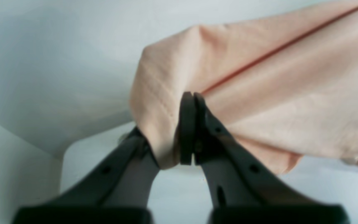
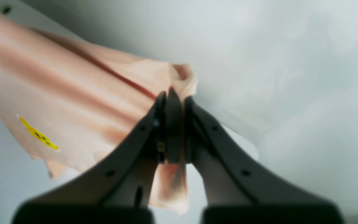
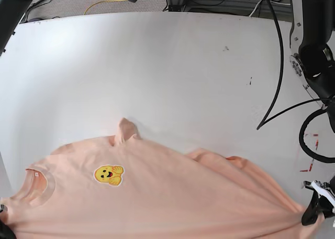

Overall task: Fold the T-shirt properly
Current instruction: 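Lift the shirt with both grippers and swing it upward, then lower the shirt and drag it across the table with both grippers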

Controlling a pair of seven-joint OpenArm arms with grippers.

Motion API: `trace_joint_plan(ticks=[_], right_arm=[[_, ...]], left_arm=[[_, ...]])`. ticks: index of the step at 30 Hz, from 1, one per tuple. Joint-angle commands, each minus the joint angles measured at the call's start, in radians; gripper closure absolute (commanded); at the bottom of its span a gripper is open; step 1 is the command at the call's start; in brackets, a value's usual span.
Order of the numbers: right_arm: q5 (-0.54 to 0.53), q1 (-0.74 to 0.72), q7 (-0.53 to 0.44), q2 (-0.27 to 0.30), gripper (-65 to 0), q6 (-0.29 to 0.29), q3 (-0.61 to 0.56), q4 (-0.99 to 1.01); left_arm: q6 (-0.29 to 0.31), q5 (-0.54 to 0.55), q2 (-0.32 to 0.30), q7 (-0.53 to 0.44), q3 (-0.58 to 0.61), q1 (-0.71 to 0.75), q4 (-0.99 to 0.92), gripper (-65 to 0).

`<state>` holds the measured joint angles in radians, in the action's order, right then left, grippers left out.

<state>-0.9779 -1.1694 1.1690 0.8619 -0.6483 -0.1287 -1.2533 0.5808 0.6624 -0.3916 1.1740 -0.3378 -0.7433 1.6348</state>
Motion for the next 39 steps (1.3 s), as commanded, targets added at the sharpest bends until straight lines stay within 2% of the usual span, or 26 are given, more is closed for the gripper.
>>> trace_joint_plan(ticks=[1, 10, 14, 17, 19, 26, 33, 39], right_arm=[[0.03, 0.039, 0.038, 0.013, 0.0, 0.002, 0.07, -0.059], [0.029, 0.455, 0.055, 0.004, 0.0, 0.002, 0.369, -0.227], [0.029, 0.618, 0.059, -0.04, 0.0, 0.0, 0.492, -0.276], [0.004, 0.725, 0.061, -0.051, 0.0, 0.0, 0.551, -0.331], [-0.017, 0.787, 0.061, -0.053, 0.0, 0.0, 0.574, -0.354], [-0.045, 0.994, 0.061, -0.114, 0.0, 0.0, 0.667, -0.444], [-0.046, 1.198, 0.061, -0.185, 0.0, 0.0, 0.728, -0.566], [-0.043, 1.259, 0.061, -0.195, 0.0, 0.0, 0.729, -0.578]], left_arm=[[-0.003, 0.009, -0.022, -0.024, -0.01, 0.015, 0.063, 0.0], [-0.003, 0.092, -0.017, -0.001, -0.031, 0.216, 0.121, 0.0], [-0.003, 0.119, -0.016, 0.022, -0.08, 0.295, 0.152, 0.0], [-0.003, 0.142, -0.016, 0.033, -0.096, 0.35, 0.184, 0.0], [-0.003, 0.152, -0.016, 0.044, -0.105, 0.383, 0.203, 0.0], [-0.003, 0.171, -0.016, 0.1, -0.134, 0.537, 0.264, 0.0], [-0.003, 0.26, -0.016, 0.123, -0.225, 0.744, 0.296, 0.0], [-0.005, 0.264, -0.019, 0.119, -0.241, 0.799, 0.298, 0.0]])
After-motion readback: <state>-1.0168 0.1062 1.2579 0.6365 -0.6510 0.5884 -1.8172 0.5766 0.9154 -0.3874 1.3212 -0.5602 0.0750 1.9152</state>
